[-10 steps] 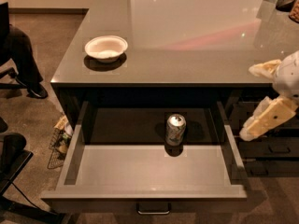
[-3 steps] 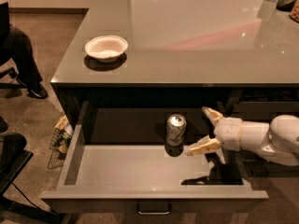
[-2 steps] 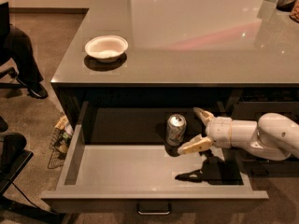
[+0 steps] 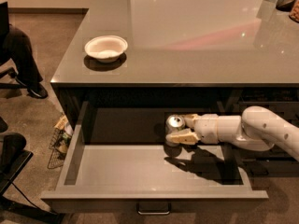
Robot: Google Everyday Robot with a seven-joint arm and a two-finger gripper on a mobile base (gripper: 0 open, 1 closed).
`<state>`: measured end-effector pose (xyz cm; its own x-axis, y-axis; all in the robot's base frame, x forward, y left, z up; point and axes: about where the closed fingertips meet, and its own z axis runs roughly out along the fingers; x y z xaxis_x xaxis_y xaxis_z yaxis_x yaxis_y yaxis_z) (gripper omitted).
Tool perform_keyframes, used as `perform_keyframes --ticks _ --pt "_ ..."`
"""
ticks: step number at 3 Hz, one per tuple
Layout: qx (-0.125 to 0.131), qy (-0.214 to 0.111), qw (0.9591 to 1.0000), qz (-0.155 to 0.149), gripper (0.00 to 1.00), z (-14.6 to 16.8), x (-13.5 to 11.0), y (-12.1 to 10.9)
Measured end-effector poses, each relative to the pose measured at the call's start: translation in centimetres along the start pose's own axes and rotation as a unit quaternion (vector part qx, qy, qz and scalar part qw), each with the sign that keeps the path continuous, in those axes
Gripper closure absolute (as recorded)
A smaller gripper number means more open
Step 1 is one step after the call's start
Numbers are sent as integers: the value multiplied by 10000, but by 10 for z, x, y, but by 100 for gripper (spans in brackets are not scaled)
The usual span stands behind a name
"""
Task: Pick 7up can from top drawer and place on counter
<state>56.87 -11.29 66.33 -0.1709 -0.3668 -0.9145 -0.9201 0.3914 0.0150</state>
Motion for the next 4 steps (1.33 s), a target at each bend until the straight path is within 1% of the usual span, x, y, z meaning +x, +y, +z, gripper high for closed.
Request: perform_keyframes --ticks 1,2,3,4 --pt "-158 18 9999 39 60 8 -10 8" --pt "-294 12 9996 50 83 0 -30 24" --pt "-429 44 9991 -1 100 -34 -84 33" --pt "-489 -33 9988 75 100 -73 -151 28"
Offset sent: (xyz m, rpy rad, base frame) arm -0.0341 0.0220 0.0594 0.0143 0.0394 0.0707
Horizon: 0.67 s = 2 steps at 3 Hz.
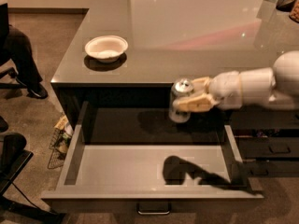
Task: Pick 7up can from top drawer and place on counter
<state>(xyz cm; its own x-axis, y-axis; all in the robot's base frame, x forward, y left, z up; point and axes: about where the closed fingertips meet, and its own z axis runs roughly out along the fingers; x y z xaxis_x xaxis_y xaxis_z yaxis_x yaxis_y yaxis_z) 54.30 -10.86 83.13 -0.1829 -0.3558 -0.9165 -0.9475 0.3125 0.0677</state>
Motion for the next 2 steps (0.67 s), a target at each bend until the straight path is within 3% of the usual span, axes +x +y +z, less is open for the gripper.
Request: perform_keyframes --ticks 1,2 --pt "169 -100 9997 132 100 -30 -65 -28" --pt "510 -205 9980 304 100 -40 -109 -72"
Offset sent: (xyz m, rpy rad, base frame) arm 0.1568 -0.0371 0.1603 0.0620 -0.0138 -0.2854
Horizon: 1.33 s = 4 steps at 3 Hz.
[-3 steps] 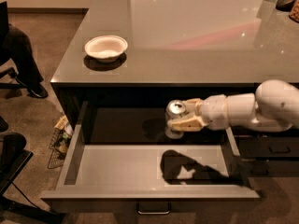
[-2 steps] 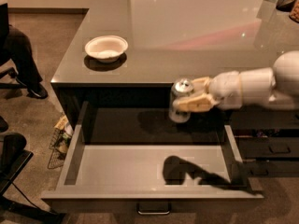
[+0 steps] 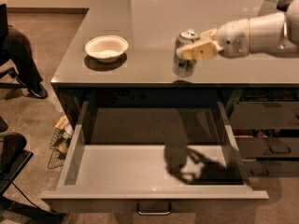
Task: Pick 7up can from top drawer and place on counter
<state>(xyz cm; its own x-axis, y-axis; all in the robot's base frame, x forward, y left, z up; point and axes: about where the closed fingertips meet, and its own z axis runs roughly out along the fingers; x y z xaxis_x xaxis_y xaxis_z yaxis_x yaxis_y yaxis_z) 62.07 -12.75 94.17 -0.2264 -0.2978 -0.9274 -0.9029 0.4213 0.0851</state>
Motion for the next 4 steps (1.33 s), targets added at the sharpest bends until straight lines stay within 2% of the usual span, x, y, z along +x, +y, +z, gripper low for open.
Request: perform_keyframes --ticks 1,2,3,4 --pt "642 50 9979 -19 100 19 -32 -54" --pt "1027 186 9944 -141 100 46 -15 -83" --pt "1184 334 9924 -4 100 76 31 -102" --pt "1184 334 9924 -4 85 74 27 -102"
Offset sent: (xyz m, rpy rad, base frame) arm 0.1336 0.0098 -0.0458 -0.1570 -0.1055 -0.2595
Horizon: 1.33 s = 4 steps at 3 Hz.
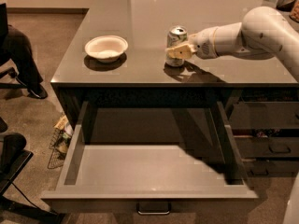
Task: Pick 7up can from top drawer and place on counter
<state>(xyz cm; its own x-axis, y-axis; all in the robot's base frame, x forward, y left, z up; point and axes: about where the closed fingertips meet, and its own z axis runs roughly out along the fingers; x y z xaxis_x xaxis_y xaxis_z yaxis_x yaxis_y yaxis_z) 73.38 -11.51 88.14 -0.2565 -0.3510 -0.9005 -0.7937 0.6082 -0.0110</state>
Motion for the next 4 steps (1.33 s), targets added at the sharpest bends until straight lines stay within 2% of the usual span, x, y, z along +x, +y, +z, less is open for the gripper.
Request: perform_keyframes --ticks 3,4 --pt "-47 6 10000 -1 15 5 0 3" --pt "-69 8 10000 -1 0 8 0 5"
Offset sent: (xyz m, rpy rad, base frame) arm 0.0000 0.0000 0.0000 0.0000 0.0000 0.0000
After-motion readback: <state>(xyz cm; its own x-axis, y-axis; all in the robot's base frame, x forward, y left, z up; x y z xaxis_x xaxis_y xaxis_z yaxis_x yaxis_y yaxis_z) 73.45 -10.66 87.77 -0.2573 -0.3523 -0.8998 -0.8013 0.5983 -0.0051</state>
